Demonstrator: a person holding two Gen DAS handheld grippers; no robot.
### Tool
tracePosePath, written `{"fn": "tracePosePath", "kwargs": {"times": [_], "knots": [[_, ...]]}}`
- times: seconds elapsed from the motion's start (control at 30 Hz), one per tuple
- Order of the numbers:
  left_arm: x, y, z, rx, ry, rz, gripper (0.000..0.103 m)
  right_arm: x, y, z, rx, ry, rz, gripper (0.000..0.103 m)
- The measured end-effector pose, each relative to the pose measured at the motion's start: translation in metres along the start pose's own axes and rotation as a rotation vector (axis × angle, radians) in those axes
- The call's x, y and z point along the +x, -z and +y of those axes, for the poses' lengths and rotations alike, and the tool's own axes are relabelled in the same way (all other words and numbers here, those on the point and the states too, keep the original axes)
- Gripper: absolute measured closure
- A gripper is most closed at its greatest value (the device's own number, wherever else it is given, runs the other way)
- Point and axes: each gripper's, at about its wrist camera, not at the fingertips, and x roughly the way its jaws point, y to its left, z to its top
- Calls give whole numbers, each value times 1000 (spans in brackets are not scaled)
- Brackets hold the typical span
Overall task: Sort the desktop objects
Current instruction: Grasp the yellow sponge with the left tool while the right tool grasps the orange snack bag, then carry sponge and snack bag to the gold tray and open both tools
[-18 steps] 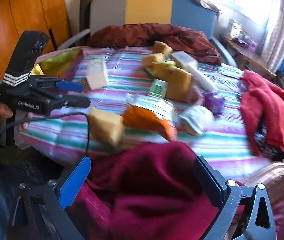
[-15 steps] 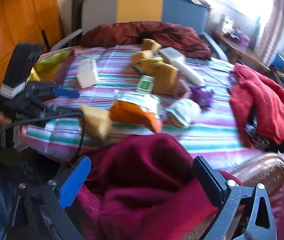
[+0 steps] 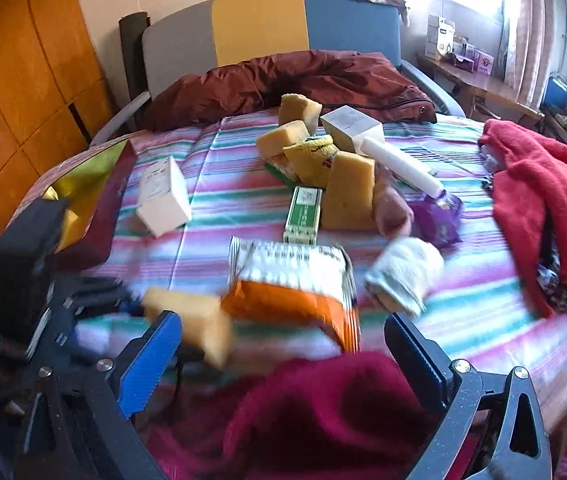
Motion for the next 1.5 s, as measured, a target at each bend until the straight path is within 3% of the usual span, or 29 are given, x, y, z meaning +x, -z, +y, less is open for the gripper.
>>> {"fn": "tracePosePath", "kwargs": {"times": [0.23, 0.4, 0.47, 0.6, 0.73, 1.13, 1.33, 1.5], "knots": [[-14, 5, 19, -64, -21, -59, 59, 62, -23, 4, -17, 43, 122, 0], [-21, 10, 34, -125, -41, -78, 59, 91, -27, 4, 7, 74, 149, 1], [-25, 12, 37, -136, -55, -86, 59, 92, -28, 7, -4, 88, 136, 4], [-28, 16, 42, -159, -63, -96, 59, 88, -28, 17, -41, 108, 112, 28], [-34, 18, 40, -159, -72, -114, 60, 81, -28, 27, -80, 132, 98, 38], [-95, 24, 43, -212, -142, -246, 60, 34, -38, 76, -239, 164, -52, 39], [-144, 32, 62, -286, -227, -344, 60, 25, -59, 125, -365, 119, -121, 39], [-184, 49, 92, -370, -347, -411, 60, 31, -77, 177, -464, 69, -164, 39]]}}
